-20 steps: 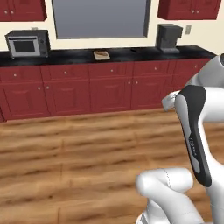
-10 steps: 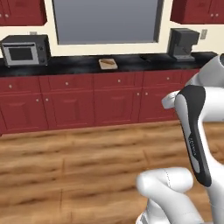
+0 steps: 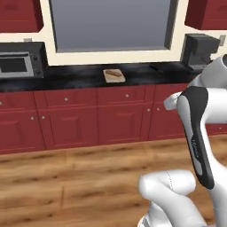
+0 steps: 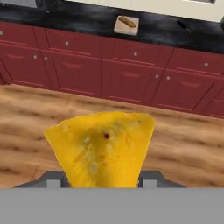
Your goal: Retrieve the sausage and cheese from the fridge and place them on the cutting board on the counter.
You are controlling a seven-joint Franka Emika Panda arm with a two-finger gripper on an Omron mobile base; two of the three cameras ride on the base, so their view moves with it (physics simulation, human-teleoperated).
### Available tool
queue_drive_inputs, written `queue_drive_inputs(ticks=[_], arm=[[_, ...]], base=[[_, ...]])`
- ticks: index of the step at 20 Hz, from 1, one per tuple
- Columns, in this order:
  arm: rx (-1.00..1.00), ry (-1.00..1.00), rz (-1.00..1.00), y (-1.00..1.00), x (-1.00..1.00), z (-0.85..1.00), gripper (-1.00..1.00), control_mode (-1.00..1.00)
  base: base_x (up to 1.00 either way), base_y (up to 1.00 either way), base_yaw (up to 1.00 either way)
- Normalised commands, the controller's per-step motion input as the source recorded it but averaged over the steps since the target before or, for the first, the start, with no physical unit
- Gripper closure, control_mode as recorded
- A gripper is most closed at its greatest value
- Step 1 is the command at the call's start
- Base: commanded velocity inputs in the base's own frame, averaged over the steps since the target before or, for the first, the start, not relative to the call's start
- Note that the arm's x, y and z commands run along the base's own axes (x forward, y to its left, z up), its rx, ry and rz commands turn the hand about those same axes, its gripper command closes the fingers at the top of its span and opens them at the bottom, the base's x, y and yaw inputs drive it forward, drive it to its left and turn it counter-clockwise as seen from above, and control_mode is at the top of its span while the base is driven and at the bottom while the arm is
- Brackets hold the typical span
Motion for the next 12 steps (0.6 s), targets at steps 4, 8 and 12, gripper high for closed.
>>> queue_drive_inputs(ticks=[4, 8, 12], arm=[[0.0, 0.0, 0.0, 0.0, 0.0, 0.0, 1.0, 1.0], [0.0, 0.0, 0.0, 0.0, 0.0, 0.0, 1.0, 1.0], [0.0, 0.0, 0.0, 0.0, 0.0, 0.0, 1.0, 1.0]], base=[[1.0, -0.02, 0.0], [1.0, 0.0, 0.0], [1.0, 0.0, 0.0]])
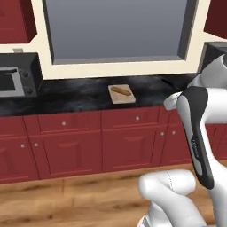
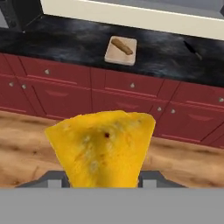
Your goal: Retrieve the sausage and cheese from the fridge and place them on the cutting board on the counter.
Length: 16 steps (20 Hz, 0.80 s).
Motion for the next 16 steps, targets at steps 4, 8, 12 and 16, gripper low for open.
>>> queue_drive_inputs(ticks=[4, 8, 12, 16], arm=[[0.0, 0.0, 0.0, 0.0, 0.0, 0.0, 1.0, 1.0], [0.0, 0.0, 0.0, 0.0, 0.0, 0.0, 1.0, 1.0], [0.0, 0.0, 0.0, 0.0, 0.0, 0.0, 1.0, 1.0], [0.0, 0.0, 0.0, 0.0, 0.0, 0.0, 1.0, 1.0]], base=[[1.0, 0.0, 0.0], [1.0, 0.13, 0.0], [0.99, 0.21, 0.0], [0.77, 0.23, 0.0]])
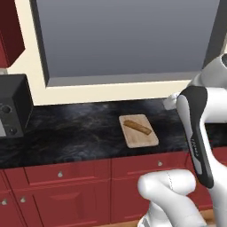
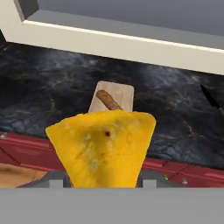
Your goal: Retrieve the sausage and cheese from the fridge and place them on the cutting board on the counter.
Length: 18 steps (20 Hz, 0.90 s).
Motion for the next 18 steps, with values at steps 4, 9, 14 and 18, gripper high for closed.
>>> queue_drive_inputs(ticks=[4, 9, 14, 18], arm=[[0.0, 0.0, 0.0, 0.0, 0.0, 0.0, 1.0, 1.0], [0.0, 0.51, 0.0, -0.05, 0.7, -0.51, 1.0, -1.0], [0.0, 0.3, 0.11, -0.14, 0.98, -0.62, 1.0, -1.0], [0.0, 0.01, 0.18, -0.21, 1.0, -0.62, 1.0, -1.0]], base=[[0.71, 0.06, 0.0], [0.0, 0.0, 0.0], [0.0, 0.0, 0.0], [0.0, 0.0, 0.0]])
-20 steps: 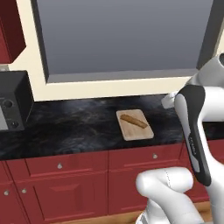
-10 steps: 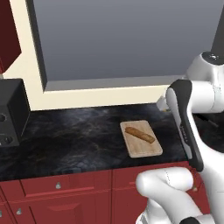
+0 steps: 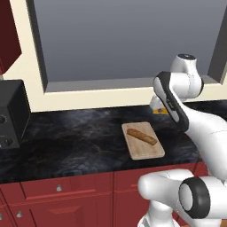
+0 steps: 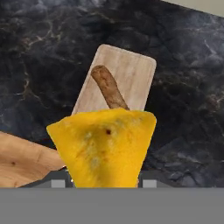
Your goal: Retrieve the sausage and cheese from the fridge and place them on the cutting board on the counter.
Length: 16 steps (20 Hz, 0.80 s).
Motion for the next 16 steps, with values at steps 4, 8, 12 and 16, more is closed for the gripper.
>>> queue_drive_inputs(ticks=[4, 8, 12, 16], arm=[[0.0, -0.02, 0.17, -0.23, 0.98, -0.71, 1.0, -1.0], [0.01, 0.13, 0.09, -0.14, 1.0, -0.79, 1.0, -1.0], [0.01, 0.2, 0.02, -0.04, 1.0, -0.74, 1.0, -1.0], [0.03, 0.1, 0.01, -0.02, 0.96, -0.62, 1.0, -1.0]], base=[[0.0, 0.0, 0.0], [0.0, 0.0, 0.0], [0.0, 0.0, 0.0], [0.0, 0.0, 0.0]])
